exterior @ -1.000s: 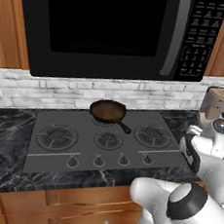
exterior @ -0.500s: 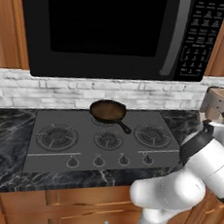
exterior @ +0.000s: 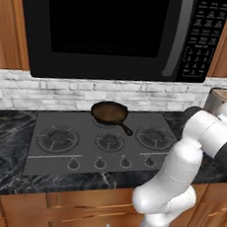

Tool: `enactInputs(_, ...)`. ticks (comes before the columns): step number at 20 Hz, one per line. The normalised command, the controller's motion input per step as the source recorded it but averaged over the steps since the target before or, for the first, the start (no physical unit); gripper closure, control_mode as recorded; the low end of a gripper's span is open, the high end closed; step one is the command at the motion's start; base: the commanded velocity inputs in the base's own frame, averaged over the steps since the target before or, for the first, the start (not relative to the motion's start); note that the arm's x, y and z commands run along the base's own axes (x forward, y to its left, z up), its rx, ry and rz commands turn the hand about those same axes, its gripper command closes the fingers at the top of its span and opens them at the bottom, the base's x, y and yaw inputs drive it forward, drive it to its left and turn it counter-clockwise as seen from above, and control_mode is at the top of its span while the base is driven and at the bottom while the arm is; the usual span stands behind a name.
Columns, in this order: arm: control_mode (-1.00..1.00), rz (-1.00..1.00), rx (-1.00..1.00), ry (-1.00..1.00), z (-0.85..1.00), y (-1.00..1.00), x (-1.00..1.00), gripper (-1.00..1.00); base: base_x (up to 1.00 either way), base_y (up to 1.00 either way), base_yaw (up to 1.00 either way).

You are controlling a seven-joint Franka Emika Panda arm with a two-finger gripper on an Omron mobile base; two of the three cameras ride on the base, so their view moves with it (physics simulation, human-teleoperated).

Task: Place the fish on the plate and place the broccoli on the same plate.

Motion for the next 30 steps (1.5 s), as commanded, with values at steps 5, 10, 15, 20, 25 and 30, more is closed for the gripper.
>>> enactInputs(5,-1.00,0.00,-0.07,0.08,-0.06,-0.56,0.35,1.00,0.00,0.00,0.00)
enactInputs(10,-1.00,0.00,0.00,0.04,-0.20,-0.68,0.49,1.00,0.00,0.00,0.00)
enactInputs(15,-1.00,0.00,0.00,0.01,-0.10,-0.54,0.28,1.00,0.00,0.00,0.00)
enactInputs(20,-1.00,0.00,0.00,0.06,-0.15,-0.25,0.39,1.00,0.00,0.00,0.00)
enactInputs(25,-1.00,0.00,0.00,0.06,-0.31,-0.27,0.41,1.00,0.00,0.00,0.00)
enactInputs(30,-1.00,0.00,0.00,0.11,-0.37,-0.08,0.10,1.00,0.00,0.00,0.00)
